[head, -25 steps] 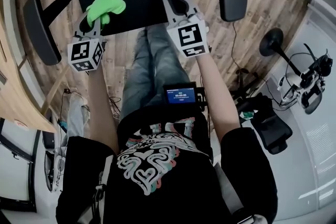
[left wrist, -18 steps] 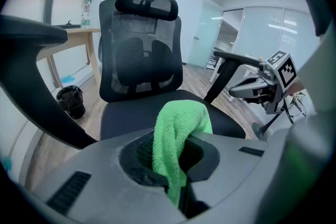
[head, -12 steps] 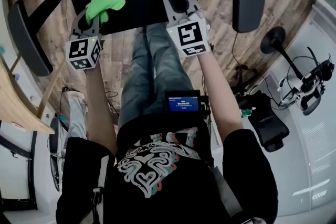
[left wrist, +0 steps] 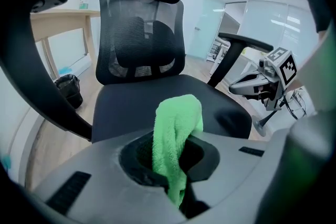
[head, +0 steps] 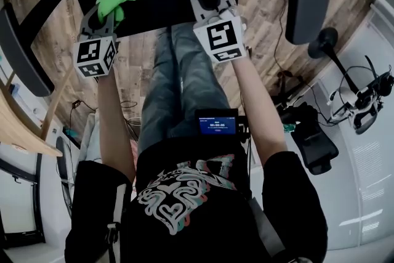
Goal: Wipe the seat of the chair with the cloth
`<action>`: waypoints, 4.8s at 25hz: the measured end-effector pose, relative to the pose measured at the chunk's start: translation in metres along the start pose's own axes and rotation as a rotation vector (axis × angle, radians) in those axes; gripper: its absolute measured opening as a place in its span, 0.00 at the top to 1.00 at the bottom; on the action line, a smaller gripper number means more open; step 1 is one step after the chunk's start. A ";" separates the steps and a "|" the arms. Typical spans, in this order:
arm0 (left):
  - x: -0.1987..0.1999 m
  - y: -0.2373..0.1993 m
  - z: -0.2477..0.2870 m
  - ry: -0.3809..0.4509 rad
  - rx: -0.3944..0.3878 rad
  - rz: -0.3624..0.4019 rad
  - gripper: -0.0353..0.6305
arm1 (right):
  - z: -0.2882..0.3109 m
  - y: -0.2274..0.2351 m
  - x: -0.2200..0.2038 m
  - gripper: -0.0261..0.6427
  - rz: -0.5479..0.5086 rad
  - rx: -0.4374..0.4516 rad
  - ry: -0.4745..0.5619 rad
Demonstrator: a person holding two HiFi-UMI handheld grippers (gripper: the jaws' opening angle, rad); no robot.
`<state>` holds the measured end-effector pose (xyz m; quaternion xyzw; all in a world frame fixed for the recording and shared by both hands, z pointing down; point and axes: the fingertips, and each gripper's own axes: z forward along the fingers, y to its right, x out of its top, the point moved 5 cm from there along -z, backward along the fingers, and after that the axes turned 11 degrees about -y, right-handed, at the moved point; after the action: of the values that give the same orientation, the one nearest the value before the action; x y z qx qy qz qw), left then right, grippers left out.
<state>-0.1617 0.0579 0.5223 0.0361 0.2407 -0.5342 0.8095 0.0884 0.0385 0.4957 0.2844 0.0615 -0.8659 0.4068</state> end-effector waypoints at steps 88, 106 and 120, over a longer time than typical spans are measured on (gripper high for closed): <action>0.053 0.153 0.123 -0.140 -0.360 0.214 0.91 | 0.005 0.029 -0.042 0.96 0.217 -0.044 -0.010; 0.048 0.132 0.119 -0.152 -0.322 0.191 0.91 | 0.010 0.025 -0.037 0.96 0.193 -0.029 -0.021; 0.020 0.081 0.096 -0.164 -0.204 0.107 0.91 | 0.014 0.011 -0.031 0.96 0.141 0.004 -0.027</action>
<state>-0.0500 0.0453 0.5827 -0.0771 0.2245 -0.4641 0.8534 0.1059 0.0475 0.5254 0.2774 0.0341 -0.8390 0.4669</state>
